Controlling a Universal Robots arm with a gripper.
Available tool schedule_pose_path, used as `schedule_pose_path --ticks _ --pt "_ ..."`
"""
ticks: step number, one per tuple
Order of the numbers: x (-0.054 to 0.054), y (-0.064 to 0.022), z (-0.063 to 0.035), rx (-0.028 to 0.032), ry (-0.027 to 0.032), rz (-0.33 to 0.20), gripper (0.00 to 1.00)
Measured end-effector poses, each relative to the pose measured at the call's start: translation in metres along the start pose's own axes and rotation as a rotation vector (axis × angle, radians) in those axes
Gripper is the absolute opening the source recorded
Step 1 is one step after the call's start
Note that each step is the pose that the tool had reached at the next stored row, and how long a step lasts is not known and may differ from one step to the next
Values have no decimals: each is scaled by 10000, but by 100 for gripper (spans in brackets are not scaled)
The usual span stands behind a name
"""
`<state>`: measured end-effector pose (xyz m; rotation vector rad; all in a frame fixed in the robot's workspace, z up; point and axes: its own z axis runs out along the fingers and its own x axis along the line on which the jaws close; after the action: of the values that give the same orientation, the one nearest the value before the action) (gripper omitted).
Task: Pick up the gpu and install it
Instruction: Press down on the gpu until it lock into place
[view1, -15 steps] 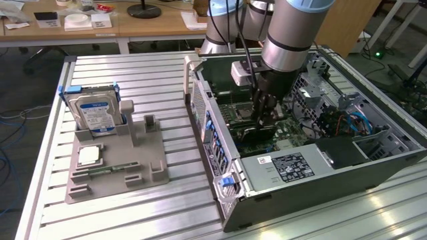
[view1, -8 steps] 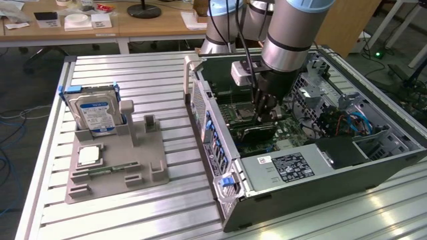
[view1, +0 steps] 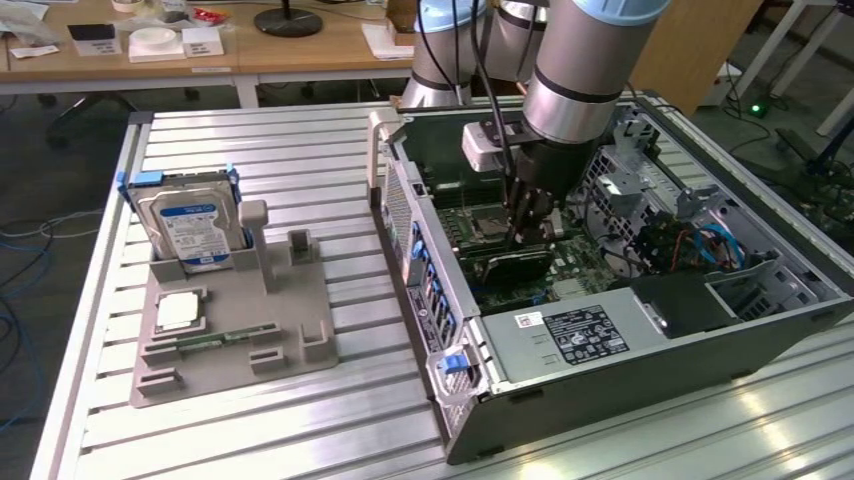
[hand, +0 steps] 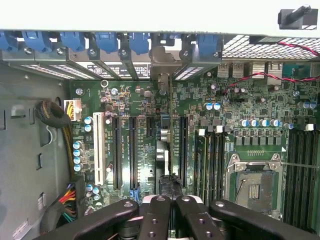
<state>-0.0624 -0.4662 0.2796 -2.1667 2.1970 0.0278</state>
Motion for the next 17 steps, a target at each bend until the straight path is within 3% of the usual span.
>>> schedule_pose_path --ticks 10,11,14,15,17 --pt "0 3 -1 -16 2 0 11" --pt "0 5 -1 -88 2 2 11" --pt "1 31 1 -409 6 21 11" --pt "1 54 2 -477 8 27 11" --pt "1 87 5 -495 7 27 11"
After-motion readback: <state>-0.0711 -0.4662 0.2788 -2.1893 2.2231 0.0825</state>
